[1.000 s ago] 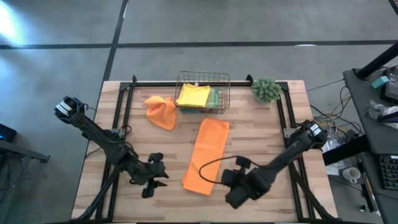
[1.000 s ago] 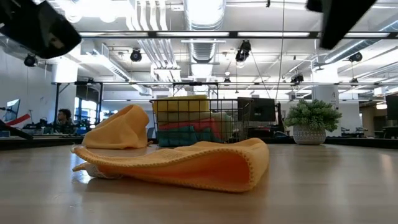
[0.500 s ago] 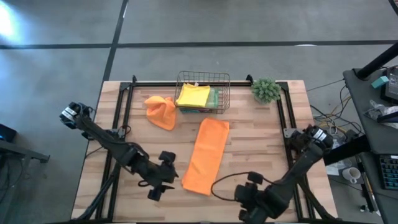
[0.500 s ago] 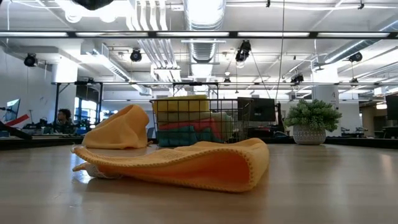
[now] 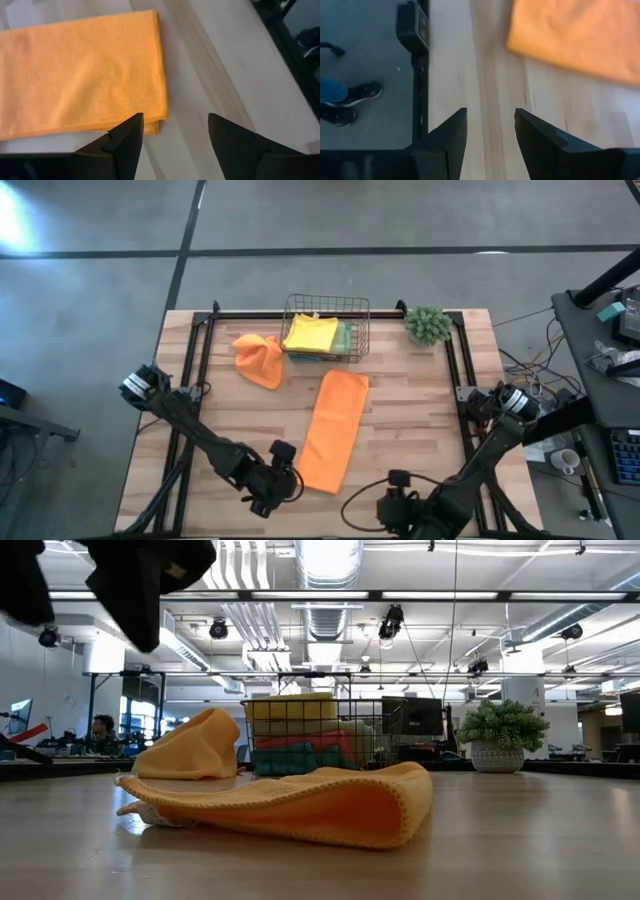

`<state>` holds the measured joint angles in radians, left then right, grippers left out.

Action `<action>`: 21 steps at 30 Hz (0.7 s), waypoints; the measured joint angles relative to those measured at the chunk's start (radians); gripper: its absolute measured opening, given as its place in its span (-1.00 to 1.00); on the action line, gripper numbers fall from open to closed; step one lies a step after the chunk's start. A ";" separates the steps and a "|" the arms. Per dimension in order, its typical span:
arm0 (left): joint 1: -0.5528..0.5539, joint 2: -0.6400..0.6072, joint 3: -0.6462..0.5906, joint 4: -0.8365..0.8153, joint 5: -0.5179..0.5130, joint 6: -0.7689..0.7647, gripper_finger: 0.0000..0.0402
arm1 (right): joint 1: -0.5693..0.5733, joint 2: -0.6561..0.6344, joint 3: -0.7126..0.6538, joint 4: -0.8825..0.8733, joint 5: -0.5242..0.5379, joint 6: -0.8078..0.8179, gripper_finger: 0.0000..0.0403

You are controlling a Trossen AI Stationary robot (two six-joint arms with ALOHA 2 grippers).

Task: Fold microfiber towels
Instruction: Fold the bottom orange microfiber cloth

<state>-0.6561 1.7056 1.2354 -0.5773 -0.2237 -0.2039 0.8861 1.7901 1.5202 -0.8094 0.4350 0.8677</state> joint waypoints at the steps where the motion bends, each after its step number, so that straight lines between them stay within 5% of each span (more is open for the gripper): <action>1: -0.004 0.011 0.000 0.006 -0.006 0.000 0.03 | -0.005 0.000 -0.014 0.039 0.011 -0.038 -0.22; 8: -0.040 0.083 0.000 0.115 -0.018 0.002 0.03 | -0.060 0.000 -0.090 0.286 0.092 -0.248 -0.22; 21: -0.027 0.159 -0.014 0.119 -0.151 -0.043 0.03 | -0.171 0.000 -0.215 0.637 0.044 -0.435 -0.22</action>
<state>-0.6827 1.8646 1.2219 -0.4586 -0.3745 -0.2470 0.7151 1.7901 1.3051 -0.1723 0.4785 0.4325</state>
